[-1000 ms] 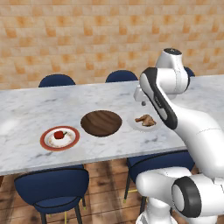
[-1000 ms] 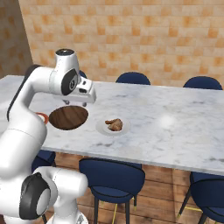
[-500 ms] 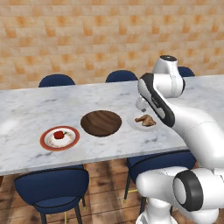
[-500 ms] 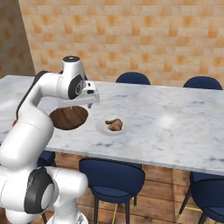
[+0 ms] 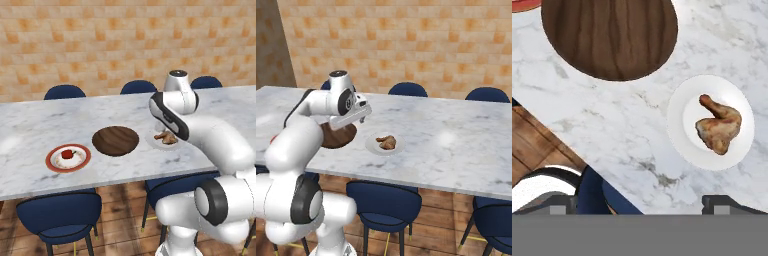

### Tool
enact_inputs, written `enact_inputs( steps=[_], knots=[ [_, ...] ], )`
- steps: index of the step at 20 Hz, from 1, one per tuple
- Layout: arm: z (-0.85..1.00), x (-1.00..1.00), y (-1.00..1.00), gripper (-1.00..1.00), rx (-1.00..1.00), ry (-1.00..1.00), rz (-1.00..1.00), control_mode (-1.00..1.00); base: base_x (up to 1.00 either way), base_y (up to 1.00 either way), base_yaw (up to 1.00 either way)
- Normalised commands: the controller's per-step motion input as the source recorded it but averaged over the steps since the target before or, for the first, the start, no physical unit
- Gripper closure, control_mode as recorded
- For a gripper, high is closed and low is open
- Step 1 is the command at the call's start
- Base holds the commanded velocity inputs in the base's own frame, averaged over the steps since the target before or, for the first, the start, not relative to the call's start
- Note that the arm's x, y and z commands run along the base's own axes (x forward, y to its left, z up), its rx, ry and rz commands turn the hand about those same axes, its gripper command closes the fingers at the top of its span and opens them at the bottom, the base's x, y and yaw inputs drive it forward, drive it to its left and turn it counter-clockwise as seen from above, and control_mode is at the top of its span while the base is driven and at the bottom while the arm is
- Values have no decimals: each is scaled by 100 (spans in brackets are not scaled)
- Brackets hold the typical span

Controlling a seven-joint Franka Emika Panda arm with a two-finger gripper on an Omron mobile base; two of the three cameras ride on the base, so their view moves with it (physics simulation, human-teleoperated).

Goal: Pick the chicken drumstick and bell pepper from their plates and place them in the bowl. Then put the bowl in the fridge.

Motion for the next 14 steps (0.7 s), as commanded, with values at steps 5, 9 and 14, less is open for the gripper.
enact_inputs(
  steps=[5,9,14],
  knots=[
    [-34,51,0,-100,-12,3,0,-100,0,0,0],
    [-37,48,0,-100,-14,9,0,-100,0,0,0],
    [-37,45,-3,-100,-9,5,0,-100,0,0,0]
  ],
)
